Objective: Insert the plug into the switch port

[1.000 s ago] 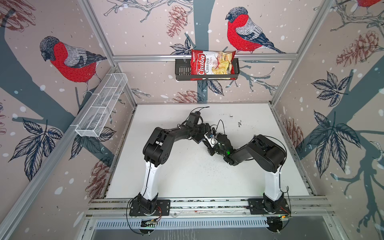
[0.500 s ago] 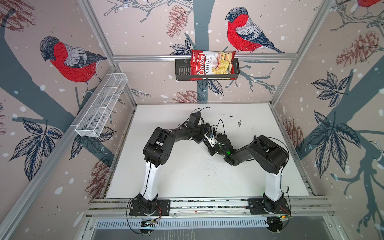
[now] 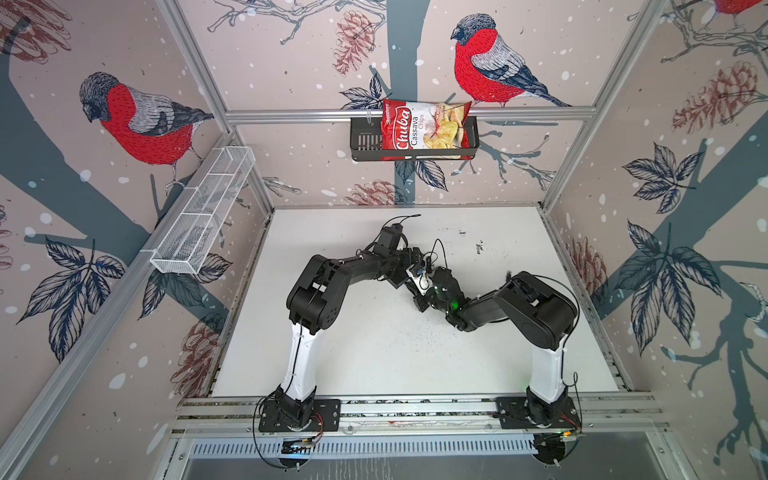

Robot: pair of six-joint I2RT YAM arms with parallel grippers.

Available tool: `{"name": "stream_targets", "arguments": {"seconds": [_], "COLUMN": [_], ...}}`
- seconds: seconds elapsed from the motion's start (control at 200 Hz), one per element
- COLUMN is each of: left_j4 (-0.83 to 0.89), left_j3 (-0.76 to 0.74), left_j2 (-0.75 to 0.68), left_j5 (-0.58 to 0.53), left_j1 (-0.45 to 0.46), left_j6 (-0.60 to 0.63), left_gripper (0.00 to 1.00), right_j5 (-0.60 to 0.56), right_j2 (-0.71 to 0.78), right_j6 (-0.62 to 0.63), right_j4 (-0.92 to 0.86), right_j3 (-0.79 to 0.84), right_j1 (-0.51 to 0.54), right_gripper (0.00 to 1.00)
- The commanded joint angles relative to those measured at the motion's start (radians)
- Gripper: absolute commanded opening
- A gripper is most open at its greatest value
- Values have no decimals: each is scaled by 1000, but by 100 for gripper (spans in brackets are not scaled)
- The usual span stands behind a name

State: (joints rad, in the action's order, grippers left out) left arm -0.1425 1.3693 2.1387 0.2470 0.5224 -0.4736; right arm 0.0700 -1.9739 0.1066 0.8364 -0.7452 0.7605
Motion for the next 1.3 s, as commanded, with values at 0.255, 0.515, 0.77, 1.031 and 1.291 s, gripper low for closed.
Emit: {"name": "stream_targets", "arguments": {"seconds": [0.255,0.515,0.77,1.031,1.291], "left_j4": [0,-34,-55,7,113], "left_j3": [-64,-93,-119,-135,-20], "left_j2": [-28,-7,-6,-31,-56], "left_j5": [66,103,121,83,66], "left_j1": [40,65,76,73,26], "left_j6": [-73,-93,-122,-134,-63], "left_gripper": [91,89,88,87,88], "right_j5": [-84,-63,-99,-131,-98], "right_j2": [-42,-48,-46,-23,-7], "right_j6": [-29,-19,-40,-40,-20], "right_j4": [123,142,137,164,192], "right_j3": [-25,-35,-54,8,75], "right_j1": [3,0,-2,-10,-20], "right_gripper": [2,1,1,1,1]}}
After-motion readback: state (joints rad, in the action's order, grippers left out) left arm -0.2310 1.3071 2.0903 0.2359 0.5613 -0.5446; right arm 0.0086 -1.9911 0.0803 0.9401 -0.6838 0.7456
